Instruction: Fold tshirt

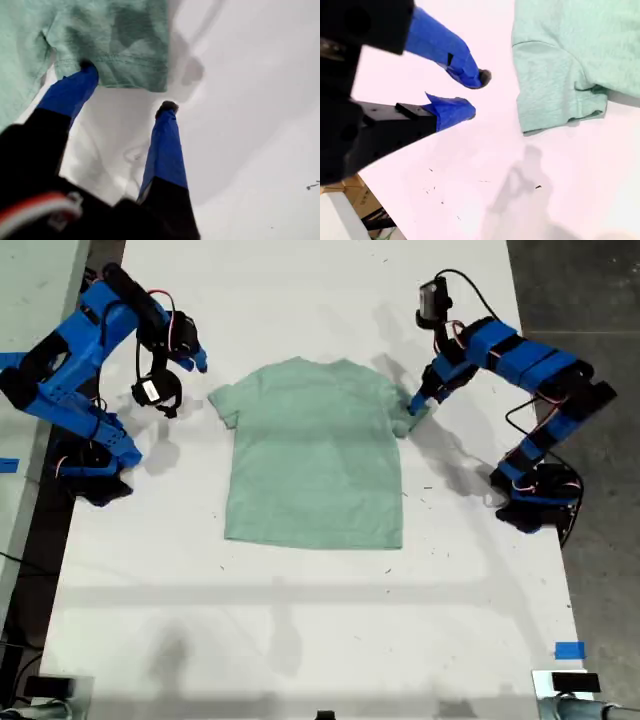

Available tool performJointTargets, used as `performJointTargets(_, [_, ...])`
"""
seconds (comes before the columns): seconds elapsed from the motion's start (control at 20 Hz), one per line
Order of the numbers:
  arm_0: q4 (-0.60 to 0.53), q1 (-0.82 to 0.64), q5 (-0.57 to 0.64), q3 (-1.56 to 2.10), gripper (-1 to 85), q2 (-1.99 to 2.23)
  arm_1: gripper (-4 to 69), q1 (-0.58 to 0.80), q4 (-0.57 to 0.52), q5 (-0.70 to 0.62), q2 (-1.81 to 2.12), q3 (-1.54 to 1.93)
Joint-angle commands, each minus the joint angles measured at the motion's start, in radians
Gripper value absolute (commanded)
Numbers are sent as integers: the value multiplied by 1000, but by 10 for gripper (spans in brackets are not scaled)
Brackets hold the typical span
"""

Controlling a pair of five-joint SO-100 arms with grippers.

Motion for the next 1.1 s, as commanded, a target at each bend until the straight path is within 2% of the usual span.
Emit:
performJointTargets(0.0, [-18, 17, -5, -6, 68, 6, 282, 14, -46, -8, -77, -49])
performJointTargets(0.4, [-29, 18, -6, 6, 69, 0, 292, 12, 34, -21, -206, -209])
performJointTargets(0.6, [-25, 17, -6, 15, 70, 3, 289, -18, 175, -6, -83, -252])
performJointTargets(0.85, [-35, 15, -6, 18, 70, -6, 289, -51, 291, 2, -12, -394])
performJointTargets(0.95, [-35, 18, -6, 20, 70, -6, 288, -52, 290, 2, -34, -433])
performJointTargets(1.05, [-35, 21, -8, 18, 70, -6, 289, -29, 242, -9, -118, -430])
